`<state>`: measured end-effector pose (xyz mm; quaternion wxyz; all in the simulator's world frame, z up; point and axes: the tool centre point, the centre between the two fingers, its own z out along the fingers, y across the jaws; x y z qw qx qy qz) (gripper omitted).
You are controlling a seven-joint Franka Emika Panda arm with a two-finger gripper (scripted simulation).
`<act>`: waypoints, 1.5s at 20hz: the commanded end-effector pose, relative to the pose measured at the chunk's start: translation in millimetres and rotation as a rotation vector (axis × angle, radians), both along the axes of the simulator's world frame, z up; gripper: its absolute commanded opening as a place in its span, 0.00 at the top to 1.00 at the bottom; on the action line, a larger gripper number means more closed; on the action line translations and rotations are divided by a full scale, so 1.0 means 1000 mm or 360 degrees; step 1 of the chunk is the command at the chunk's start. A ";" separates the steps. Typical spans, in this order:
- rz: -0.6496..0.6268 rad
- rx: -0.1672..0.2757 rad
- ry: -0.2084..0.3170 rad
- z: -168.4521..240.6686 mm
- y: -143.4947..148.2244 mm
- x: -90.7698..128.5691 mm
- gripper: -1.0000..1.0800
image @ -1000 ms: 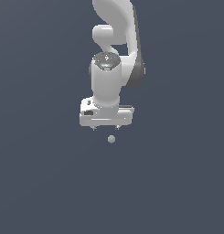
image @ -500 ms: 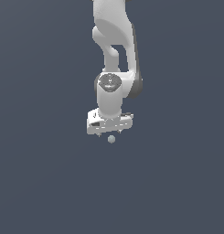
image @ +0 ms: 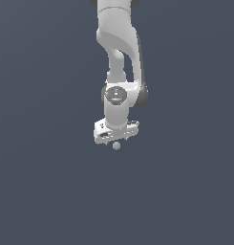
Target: Pick up the object and move it to a goal position.
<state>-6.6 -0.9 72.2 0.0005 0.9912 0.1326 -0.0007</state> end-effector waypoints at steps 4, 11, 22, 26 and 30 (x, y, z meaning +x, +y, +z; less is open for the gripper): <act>0.0001 0.0000 -0.0001 -0.008 0.000 0.000 0.04; 0.0007 0.0002 -0.0002 -0.041 0.000 -0.001 0.04; 0.0008 0.0002 -0.0002 -0.051 0.001 0.000 1.00; 0.0008 0.0002 -0.0002 -0.051 0.001 0.000 1.00; 0.0008 0.0002 -0.0002 -0.050 0.000 0.000 1.00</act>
